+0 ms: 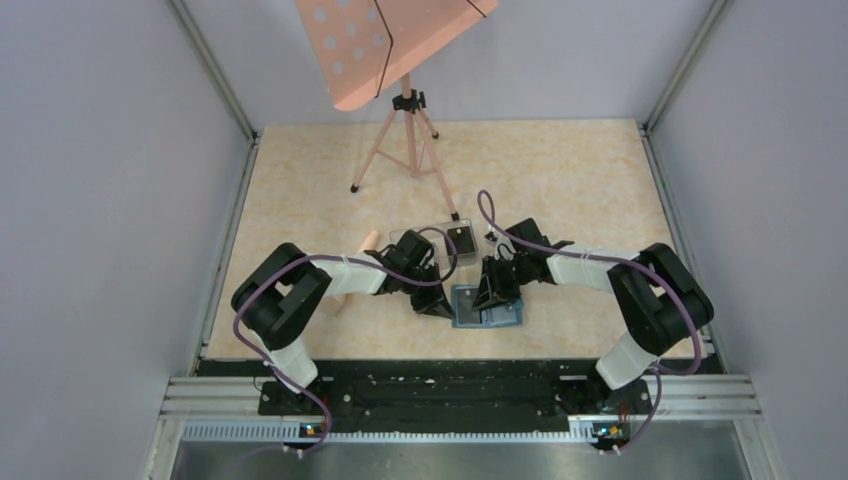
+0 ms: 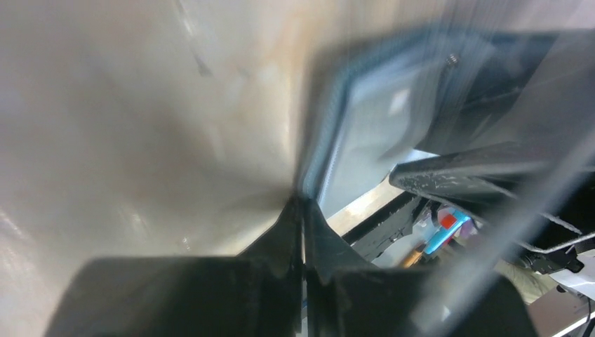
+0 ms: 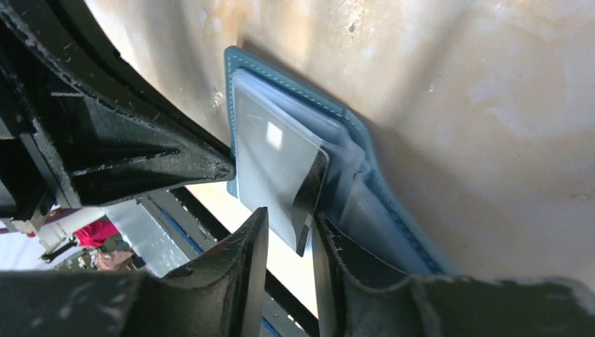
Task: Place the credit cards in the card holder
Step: Insert the credit card into the card holder, then move the storage box to the center of the board.
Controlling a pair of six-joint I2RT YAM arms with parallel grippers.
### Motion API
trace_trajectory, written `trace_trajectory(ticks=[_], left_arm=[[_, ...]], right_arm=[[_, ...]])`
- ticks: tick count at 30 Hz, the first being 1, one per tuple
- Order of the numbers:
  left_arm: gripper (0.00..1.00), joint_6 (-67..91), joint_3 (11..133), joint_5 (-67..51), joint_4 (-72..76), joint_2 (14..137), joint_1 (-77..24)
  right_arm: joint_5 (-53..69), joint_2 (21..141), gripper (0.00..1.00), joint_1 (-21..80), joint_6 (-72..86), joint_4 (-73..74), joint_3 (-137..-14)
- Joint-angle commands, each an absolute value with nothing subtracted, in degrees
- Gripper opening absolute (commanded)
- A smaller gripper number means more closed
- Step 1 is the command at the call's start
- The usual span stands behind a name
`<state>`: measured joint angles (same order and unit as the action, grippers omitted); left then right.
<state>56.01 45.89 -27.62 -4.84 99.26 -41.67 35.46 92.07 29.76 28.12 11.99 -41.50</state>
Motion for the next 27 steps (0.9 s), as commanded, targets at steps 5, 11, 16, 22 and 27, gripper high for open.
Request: trace_trajectory(ticks=[5,11,16,22,27], left_arm=[[0.00,53.34,47.82,-21.29,-11.59,100.58,-43.07],[0.33,48.43,52.86,-13.76,-22.93,97.36,-43.07],[0.47,45.10,58.04,-11.19,-28.56,95.47,-42.80],[0.50,44.30,58.97,-16.42,-22.00,92.23,-41.20],[0.51,47.07,57.35,-21.31,-12.11,89.52,-37.84]], right_arm=[[34.56,91.98,0.20,33.32,28.32,10.66,-43.42],[29.60,88.48,0.48,33.32,26.10,17.48,-45.32],[26.91,86.71,0.68,32.76,24.34,21.44,-48.95],[29.88,88.80,0.69,26.30,22.71,22.03,-54.07],[30.39,96.04,0.70,22.24,19.53,23.28,-62.69]])
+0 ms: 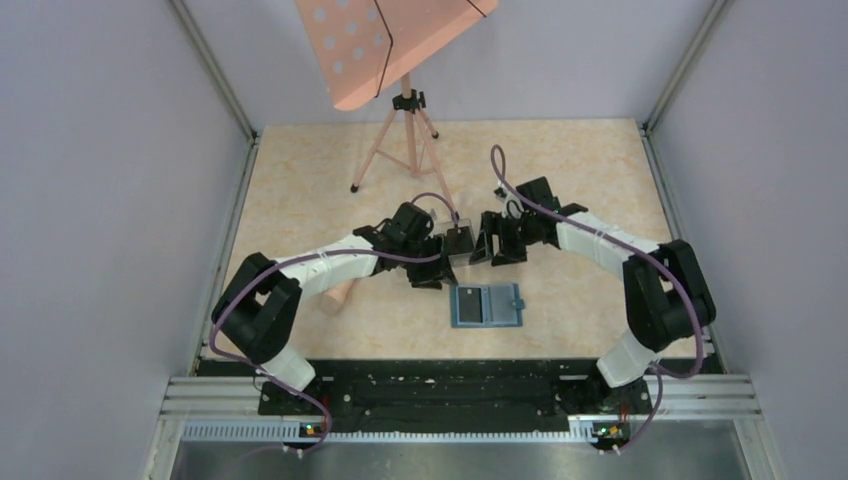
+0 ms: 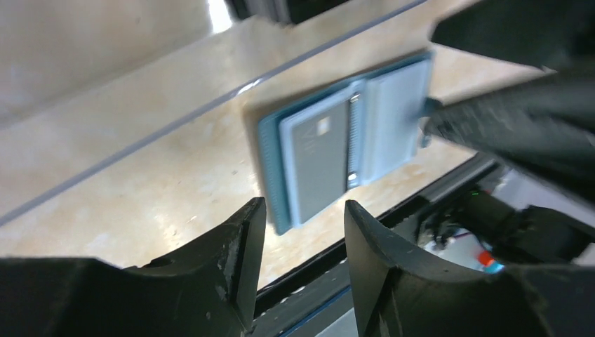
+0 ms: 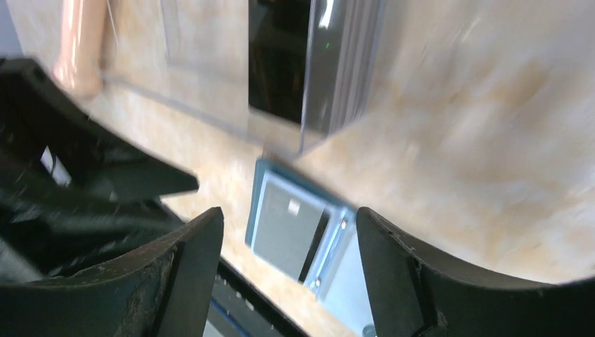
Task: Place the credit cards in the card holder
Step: Move the storage box to the center of the board.
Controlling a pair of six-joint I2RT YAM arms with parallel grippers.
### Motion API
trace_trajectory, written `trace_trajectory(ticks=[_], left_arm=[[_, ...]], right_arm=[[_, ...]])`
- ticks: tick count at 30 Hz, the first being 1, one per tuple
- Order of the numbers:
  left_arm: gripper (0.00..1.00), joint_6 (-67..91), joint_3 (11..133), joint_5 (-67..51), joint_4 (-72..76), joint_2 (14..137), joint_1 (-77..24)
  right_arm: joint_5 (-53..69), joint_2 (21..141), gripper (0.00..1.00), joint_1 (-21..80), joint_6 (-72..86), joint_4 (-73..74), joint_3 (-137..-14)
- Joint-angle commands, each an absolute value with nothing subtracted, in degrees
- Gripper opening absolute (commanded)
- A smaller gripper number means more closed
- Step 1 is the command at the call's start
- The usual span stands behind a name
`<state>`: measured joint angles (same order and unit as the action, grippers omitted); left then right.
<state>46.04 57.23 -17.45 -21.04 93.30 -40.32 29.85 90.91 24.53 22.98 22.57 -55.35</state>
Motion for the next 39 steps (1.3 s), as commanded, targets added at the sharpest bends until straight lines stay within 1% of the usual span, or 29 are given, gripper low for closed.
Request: trace_trajectory(ticks=[1,6,8,10,13,18,20,23,25,27,30,32,34,39], left_arm=[[0.51,47.59,57.28,-22.21,-11.12,89.40,-36.84],[0.47,48.46,58.77,-24.05,-12.16,89.78,-32.59],[0.45,48.51,59.05,-23.59,-12.87,89.80,-31.82],[0.45,48.52,59.06,-23.15,-13.57,89.78,-31.48],[0.44,48.28,58.99,-22.24,-14.73,89.74,-31.33],[0.42,47.60,59.02,-20.19,-17.23,89.76,-31.31],[0.40,47.32,59.20,-19.20,-18.05,90.07,-31.38],[0.37,47.03,59.67,-17.99,-19.13,90.63,-31.37],[0.36,47.10,59.68,-17.57,-19.31,90.90,-31.36],[0.36,46.96,59.74,-16.89,-19.63,91.13,-31.33],[0.36,46.79,59.59,-16.65,-19.01,91.03,-31.32],[0.36,46.78,59.44,-17.39,-17.64,90.63,-31.36],[0.36,47.11,59.06,-18.33,-15.71,90.32,-31.30],[0.36,47.66,59.36,-18.69,-14.02,92.22,-30.65]], right_arm=[[30.19,97.97,0.69,21.97,18.86,24.18,-64.84],[26.87,104.80,0.66,21.91,18.27,25.33,-72.42],[26.73,107.08,0.61,21.93,18.17,25.99,-75.20],[26.59,108.88,0.52,22.17,18.14,26.54,-76.66],[26.54,110.87,0.41,23.23,17.55,27.53,-77.66],[23.92,109.39,0.16,26.97,17.79,28.76,-76.61],[22.90,108.78,0.11,28.45,18.39,29.61,-76.09],[22.13,107.36,0.10,30.27,20.21,29.71,-74.44],[21.96,106.35,0.13,30.95,21.63,29.71,-73.12],[23.26,105.02,0.18,31.41,22.82,28.58,-71.41],[23.80,103.01,0.33,31.64,23.13,27.40,-69.89],[24.25,101.97,0.39,31.78,23.18,27.16,-69.52],[25.04,101.01,0.41,31.86,23.38,26.77,-69.16],[25.99,98.59,0.42,31.83,24.52,23.70,-66.86]])
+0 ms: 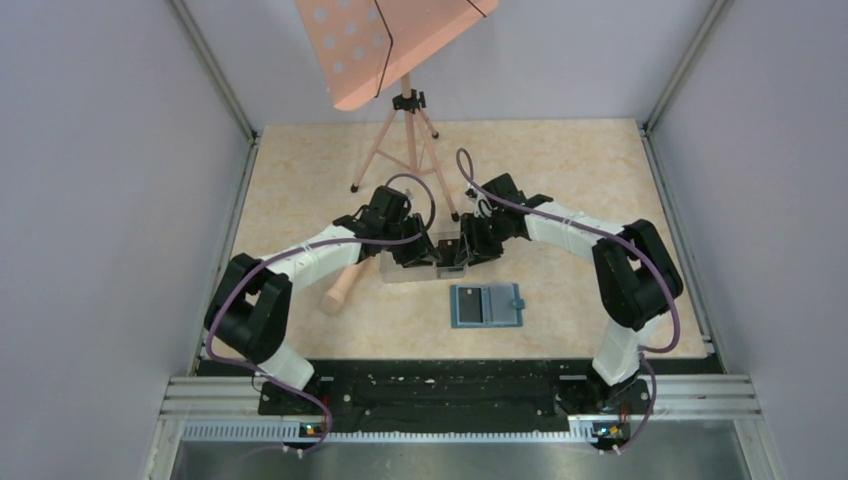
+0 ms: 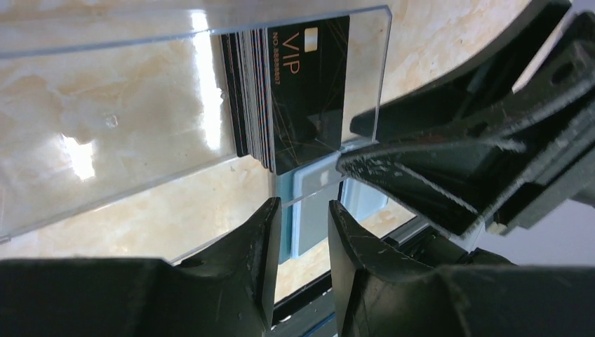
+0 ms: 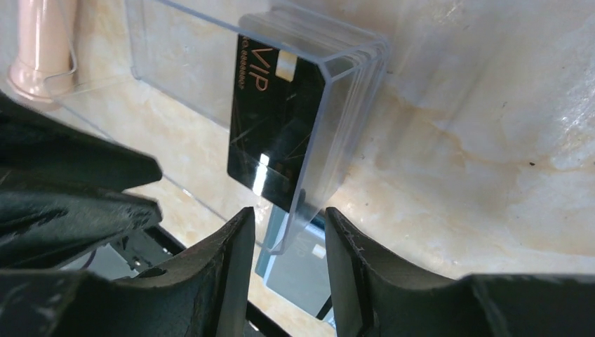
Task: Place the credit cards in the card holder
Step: Move the storage box to the center of the board.
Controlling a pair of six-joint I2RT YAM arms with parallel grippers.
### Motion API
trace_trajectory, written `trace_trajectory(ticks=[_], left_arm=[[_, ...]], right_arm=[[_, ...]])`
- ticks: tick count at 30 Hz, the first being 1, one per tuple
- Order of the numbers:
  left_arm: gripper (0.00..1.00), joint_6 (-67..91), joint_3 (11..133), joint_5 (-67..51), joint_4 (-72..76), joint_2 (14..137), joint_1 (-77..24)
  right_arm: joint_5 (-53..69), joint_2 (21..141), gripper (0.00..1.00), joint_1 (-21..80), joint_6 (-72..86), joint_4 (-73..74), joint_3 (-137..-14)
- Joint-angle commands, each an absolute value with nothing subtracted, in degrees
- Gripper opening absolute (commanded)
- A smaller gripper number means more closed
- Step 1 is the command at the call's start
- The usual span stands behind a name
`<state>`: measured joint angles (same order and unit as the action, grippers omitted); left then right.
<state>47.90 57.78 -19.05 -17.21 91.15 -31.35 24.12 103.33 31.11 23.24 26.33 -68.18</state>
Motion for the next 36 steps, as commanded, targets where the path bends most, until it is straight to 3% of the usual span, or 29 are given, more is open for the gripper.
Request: trace_trajectory(ticks=[1,5,11,13,17,24,32,36], left_arm=[[0.36,47.52,59.74,-18.53,-14.28,92.99,-30.59],[0.36,46.92,61.61,-17.64,-15.35,95.89,-30.47],[0.35,45.78,65.35,-16.67,-17.68,100.20,-30.59],[0.33,45.64,66.09,-16.54,-18.25,101.46,-30.57],[0.19,45.23,67.38,-16.41,-19.27,103.14,-30.57],[0.18,44.98,68.45,-16.39,-19.92,104.78,-30.61],[0.01,44.62,70.34,-17.40,-20.71,106.16,-31.11],[0.00,44.26,70.96,-17.13,-21.16,105.72,-31.74]], right_arm=[[25.94,98.14,0.42,31.85,24.66,22.91,-66.21],[26.67,97.36,0.49,31.88,25.34,20.50,-64.67],[28.12,97.82,0.48,31.85,26.06,19.26,-64.09],[28.40,97.80,0.45,31.82,26.07,19.16,-64.12],[28.86,98.01,0.42,31.84,26.07,19.16,-64.27],[29.61,98.33,0.39,31.82,26.01,19.19,-63.91],[29.88,98.21,0.39,31.83,25.96,19.16,-63.72],[29.97,98.19,0.39,31.83,25.94,19.16,-63.40]])
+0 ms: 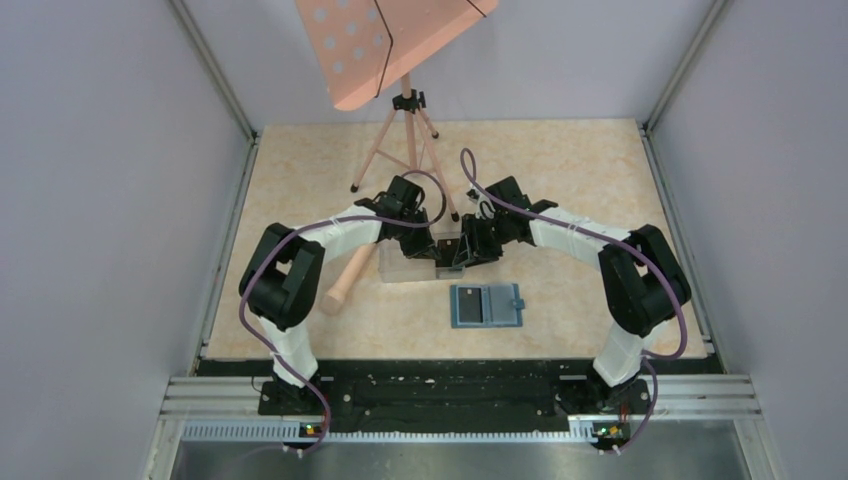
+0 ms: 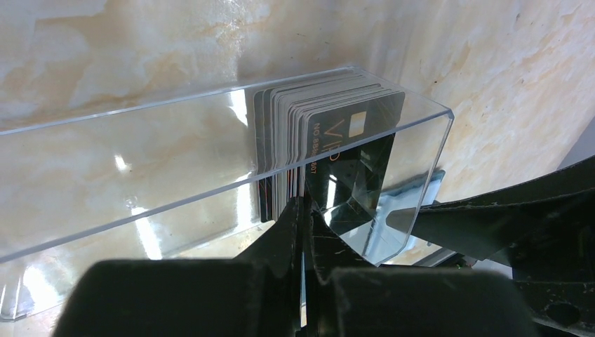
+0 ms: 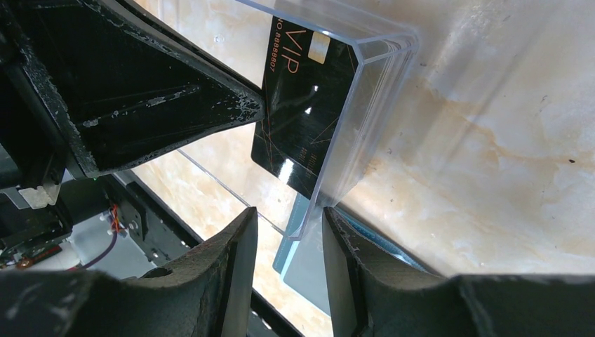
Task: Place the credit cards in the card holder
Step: Move the storage box to the center of the board.
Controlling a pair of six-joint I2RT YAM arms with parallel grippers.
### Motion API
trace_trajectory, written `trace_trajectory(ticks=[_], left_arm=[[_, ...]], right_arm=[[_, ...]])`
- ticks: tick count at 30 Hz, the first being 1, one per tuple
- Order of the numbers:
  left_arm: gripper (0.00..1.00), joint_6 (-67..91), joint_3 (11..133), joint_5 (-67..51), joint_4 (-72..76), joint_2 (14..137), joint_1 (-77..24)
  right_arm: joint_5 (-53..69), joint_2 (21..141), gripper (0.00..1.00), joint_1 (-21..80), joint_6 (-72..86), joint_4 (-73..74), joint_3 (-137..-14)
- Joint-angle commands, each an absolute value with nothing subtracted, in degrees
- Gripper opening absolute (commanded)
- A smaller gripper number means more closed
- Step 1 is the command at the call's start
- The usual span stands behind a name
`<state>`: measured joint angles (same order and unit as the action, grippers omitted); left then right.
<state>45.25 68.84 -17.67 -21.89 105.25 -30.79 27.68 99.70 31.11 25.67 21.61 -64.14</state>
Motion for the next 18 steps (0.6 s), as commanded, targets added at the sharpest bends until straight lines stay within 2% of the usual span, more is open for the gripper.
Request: trace_trajectory(ticks=[1,18], left_arm=[[0.00,44.17,71.05,-16.96,-21.22,105.47,-31.81],[0.00,43.63,73.33,-14.14,-24.26,102.33,-33.11]], right_arm=[[29.93,98.15,0.39,31.82,25.91,19.16,-63.34],[29.80,97.90,0.39,31.82,25.84,19.16,-62.56]])
